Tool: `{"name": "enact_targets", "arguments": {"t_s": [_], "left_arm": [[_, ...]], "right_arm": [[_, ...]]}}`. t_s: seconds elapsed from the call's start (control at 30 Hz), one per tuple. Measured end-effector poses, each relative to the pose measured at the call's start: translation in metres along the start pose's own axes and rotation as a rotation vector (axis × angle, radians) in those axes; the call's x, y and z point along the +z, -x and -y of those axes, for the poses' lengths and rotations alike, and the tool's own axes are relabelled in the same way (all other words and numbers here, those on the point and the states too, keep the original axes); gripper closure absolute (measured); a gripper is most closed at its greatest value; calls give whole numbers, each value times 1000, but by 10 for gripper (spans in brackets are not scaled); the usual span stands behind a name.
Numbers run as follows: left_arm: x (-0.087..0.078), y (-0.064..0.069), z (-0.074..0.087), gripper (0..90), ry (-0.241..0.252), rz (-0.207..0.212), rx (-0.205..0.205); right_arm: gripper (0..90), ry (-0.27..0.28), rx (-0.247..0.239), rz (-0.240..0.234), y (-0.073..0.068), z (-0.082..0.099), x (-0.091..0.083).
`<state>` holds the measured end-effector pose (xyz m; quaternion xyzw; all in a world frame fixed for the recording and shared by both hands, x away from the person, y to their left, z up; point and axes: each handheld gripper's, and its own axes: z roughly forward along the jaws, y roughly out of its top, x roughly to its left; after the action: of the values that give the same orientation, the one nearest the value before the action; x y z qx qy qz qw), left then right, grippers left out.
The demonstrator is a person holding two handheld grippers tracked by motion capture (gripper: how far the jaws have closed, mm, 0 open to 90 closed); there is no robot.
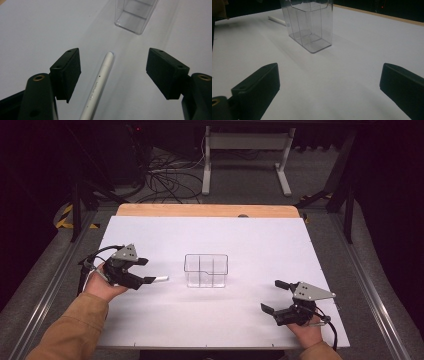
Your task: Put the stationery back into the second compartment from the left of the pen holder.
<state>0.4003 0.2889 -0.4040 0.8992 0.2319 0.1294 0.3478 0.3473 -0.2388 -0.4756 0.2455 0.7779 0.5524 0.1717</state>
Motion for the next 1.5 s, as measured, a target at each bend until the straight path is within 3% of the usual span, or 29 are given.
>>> {"name": "enact_targets", "arguments": {"t_s": [0.27,0.43,0.53,0.57,0.97,1.1,1.37,1.5], "left_arm": [[5,-4,1,298,-22,14,17],[9,-5,1,308,-49,-5,34],[12,-4,0,309,-88,-14,36],[13,-4,-1,312,-117,-26,64],[25,-8,-4,364,-165,16,108],[31,-12,-2,388,-185,50,103],[38,-15,1,463,-207,61,103],[45,-13,2,484,-260,60,130]], "right_arm": [[34,0,4,-6,0,0,0],[35,-1,4,-8,0,0,0],[36,0,4,-9,0,0,0],[36,-2,4,-9,0,0,1],[37,-2,3,-20,1,0,1],[39,-4,5,-25,1,0,1],[40,-5,6,-27,1,0,1],[40,-5,3,-32,0,0,2]]}}
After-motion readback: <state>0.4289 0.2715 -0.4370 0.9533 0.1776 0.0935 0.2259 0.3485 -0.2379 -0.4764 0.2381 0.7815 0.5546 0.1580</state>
